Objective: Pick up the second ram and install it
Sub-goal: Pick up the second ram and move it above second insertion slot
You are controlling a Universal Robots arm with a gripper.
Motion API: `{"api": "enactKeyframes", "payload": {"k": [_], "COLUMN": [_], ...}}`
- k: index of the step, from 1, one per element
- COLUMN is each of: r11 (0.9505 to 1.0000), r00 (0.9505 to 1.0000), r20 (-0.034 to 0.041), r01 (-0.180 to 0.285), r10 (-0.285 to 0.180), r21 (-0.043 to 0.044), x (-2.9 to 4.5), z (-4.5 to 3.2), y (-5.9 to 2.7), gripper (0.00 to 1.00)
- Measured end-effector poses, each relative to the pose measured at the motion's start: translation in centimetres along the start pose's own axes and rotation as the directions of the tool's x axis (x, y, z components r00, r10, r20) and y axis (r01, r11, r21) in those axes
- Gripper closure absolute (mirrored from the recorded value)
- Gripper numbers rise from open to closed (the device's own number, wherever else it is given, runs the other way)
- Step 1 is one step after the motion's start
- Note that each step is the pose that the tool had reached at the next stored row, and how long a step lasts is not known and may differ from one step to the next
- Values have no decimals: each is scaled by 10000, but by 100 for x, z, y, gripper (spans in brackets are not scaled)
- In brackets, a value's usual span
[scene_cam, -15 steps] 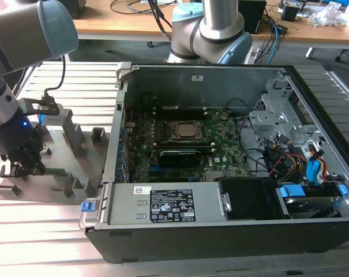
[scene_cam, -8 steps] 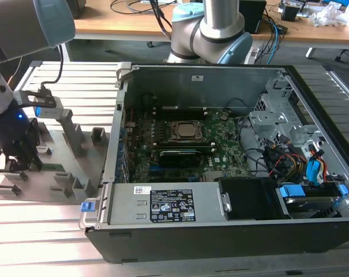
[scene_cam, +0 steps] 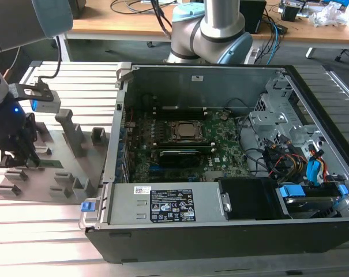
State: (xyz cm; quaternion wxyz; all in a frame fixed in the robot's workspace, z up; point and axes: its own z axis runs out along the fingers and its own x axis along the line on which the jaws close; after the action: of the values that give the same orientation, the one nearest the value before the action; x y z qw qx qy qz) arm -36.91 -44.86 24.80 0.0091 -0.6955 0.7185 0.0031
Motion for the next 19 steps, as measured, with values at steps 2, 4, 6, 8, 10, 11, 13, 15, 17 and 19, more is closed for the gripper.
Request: {"api": "enactKeyframes", "payload": {"k": [2,4,6,8,10,11,13,15,17,19], "r11": [10000,10000,10000,10000,10000,10000,10000,10000,10000,10000], "r00": [10000,10000,10000,10000,10000,10000,10000,10000,10000,10000], "r20": [1,0,1,1,1,0,1,0,0,0], "r01": [0,0,0,0,0,0,0,0,0,0], "r10": [0,0,0,0,0,0,0,0,0,0], "r21": [1,0,1,1,1,0,1,0,0,1], "x": [-1,-2,-3,-3,-5,-5,-6,-7,-8,-9], "z": [-45,-98,-148,-201,-266,-296,-351,-418,-451,-503], "y": [-1,-1,-1,-2,-2,-2,-3,-3,-4,-4], "gripper": [86,86,86,86,86,86,86,86,86,86]}}
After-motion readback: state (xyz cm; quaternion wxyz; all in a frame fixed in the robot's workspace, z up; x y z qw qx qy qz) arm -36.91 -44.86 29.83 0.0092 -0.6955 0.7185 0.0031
